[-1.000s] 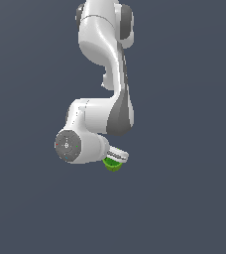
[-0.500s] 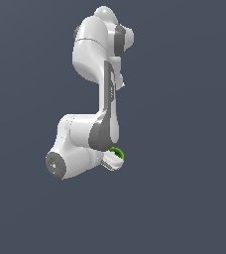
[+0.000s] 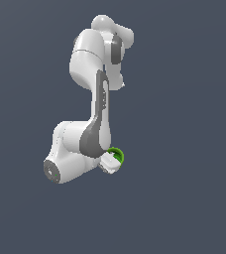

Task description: Pick up the object and move it to a goal position.

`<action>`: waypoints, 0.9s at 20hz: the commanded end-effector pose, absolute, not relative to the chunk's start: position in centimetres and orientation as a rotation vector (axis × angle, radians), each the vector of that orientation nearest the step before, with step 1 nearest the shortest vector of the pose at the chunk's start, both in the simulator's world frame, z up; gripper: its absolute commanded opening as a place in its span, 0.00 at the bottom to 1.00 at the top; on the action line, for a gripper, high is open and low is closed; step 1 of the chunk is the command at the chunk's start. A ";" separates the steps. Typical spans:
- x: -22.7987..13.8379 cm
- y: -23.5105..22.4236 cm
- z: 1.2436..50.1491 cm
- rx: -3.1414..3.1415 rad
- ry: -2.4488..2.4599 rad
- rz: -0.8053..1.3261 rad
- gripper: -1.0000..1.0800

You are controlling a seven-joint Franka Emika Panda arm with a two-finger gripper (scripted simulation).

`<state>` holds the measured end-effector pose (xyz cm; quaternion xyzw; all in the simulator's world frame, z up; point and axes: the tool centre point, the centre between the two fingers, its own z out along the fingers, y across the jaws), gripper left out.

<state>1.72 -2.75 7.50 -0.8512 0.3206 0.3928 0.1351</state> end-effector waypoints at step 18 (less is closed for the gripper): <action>1.6 -2.8 7.6 -2.448 0.945 1.151 0.00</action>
